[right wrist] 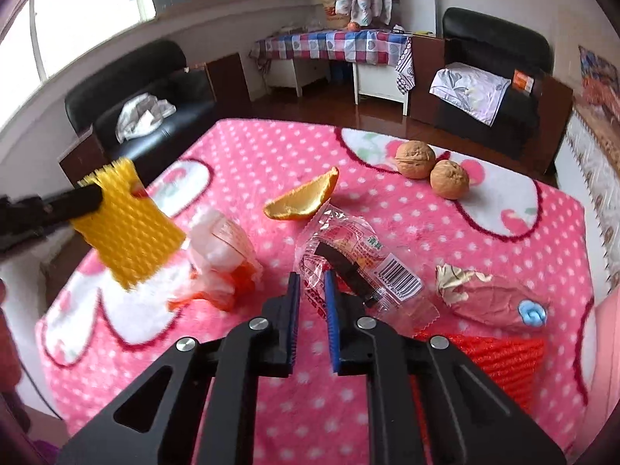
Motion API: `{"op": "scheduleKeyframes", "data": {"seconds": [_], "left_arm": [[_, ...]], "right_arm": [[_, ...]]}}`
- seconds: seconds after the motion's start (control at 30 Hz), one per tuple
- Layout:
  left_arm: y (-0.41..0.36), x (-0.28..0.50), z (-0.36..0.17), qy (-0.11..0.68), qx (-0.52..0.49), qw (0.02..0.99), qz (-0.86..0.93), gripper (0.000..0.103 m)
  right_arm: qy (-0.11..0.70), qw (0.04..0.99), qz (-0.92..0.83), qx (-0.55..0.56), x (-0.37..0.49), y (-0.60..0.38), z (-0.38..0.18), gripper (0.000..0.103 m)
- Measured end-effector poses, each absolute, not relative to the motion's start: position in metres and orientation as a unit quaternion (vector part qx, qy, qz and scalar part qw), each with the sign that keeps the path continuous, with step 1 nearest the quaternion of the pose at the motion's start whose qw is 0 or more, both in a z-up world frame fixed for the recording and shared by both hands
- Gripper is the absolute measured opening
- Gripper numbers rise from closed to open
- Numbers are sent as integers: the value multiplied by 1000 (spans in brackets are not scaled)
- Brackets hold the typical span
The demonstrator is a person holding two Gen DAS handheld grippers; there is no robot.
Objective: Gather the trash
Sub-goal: 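Grasp the yellow foam mesh sleeve with the left tool while the right tool grasps the clear barcode wrapper, then carry the yellow mesh sleeve and clear wrapper over the pink bucket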
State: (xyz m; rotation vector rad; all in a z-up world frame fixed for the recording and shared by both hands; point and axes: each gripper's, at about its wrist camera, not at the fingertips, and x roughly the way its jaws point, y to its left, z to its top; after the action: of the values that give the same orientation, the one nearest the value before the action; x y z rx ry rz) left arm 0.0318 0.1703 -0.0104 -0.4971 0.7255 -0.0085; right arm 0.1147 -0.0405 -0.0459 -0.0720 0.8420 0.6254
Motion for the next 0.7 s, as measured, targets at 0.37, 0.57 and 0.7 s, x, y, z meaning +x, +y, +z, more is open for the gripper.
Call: {"op": "scheduleKeyframes", "data": {"seconds": [0.37, 0.57, 0.7], "left_arm": [[149, 29, -1, 348, -224, 910, -20, 9], [131, 30, 8, 346, -209, 914, -30, 9], [118, 31, 15, 343, -198, 917, -39, 9]], "right_arm": [[377, 863, 336, 22, 82, -59, -7, 13], [363, 869, 334, 46, 74, -77, 6, 13], [355, 875, 323, 64, 71, -95, 11, 13]]}}
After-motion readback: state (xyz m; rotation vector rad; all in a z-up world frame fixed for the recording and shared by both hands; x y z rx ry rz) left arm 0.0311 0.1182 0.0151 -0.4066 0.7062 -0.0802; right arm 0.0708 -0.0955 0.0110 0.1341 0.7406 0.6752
